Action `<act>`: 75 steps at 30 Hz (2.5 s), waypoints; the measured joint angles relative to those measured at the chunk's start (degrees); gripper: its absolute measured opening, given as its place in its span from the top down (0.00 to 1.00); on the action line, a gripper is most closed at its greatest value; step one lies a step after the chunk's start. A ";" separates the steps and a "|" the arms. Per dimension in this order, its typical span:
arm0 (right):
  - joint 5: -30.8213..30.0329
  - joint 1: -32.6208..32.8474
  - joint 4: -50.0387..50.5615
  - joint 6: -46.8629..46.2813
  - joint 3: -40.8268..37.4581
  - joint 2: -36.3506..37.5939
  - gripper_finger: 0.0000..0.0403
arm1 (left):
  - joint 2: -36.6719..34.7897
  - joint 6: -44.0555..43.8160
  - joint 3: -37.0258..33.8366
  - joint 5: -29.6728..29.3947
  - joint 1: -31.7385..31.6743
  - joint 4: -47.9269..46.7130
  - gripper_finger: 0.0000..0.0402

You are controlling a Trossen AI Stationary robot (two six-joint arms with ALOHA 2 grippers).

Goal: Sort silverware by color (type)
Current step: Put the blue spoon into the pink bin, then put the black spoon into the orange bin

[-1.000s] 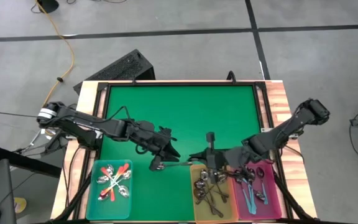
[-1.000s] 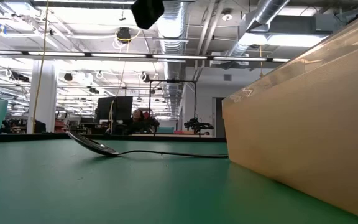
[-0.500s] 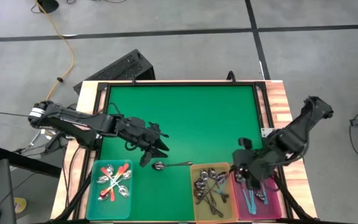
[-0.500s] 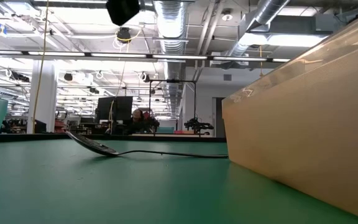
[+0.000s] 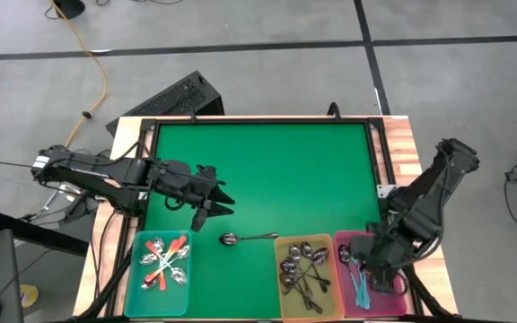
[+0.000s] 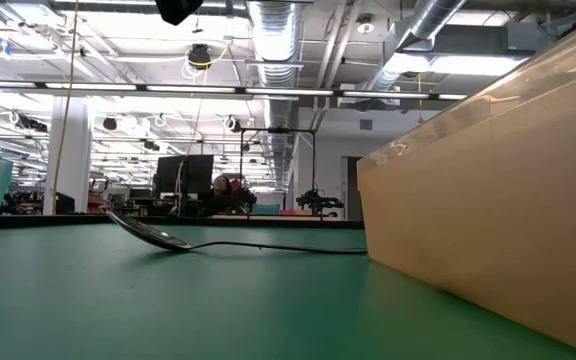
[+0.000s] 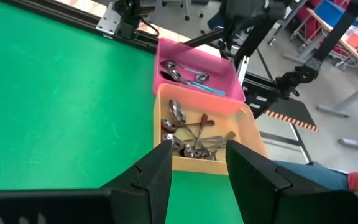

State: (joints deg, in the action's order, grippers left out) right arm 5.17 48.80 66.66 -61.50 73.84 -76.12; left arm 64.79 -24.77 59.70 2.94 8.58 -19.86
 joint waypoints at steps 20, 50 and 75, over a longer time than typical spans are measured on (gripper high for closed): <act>4.62 -4.86 -7.41 5.57 -18.22 0.07 0.91 | 0.00 0.07 0.00 -3.85 -0.35 -0.17 0.66; -6.88 -6.58 -6.28 -2.04 -15.07 12.43 0.53 | 19.23 17.78 0.72 -15.84 3.02 -3.94 0.54; -11.39 -6.51 -6.29 -1.94 -15.07 11.96 0.53 | 42.21 16.08 0.91 -20.71 11.65 1.58 0.54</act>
State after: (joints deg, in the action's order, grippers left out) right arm -6.22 42.28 60.37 -63.43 58.76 -64.16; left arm 107.00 -8.70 60.62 -17.77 20.22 -18.28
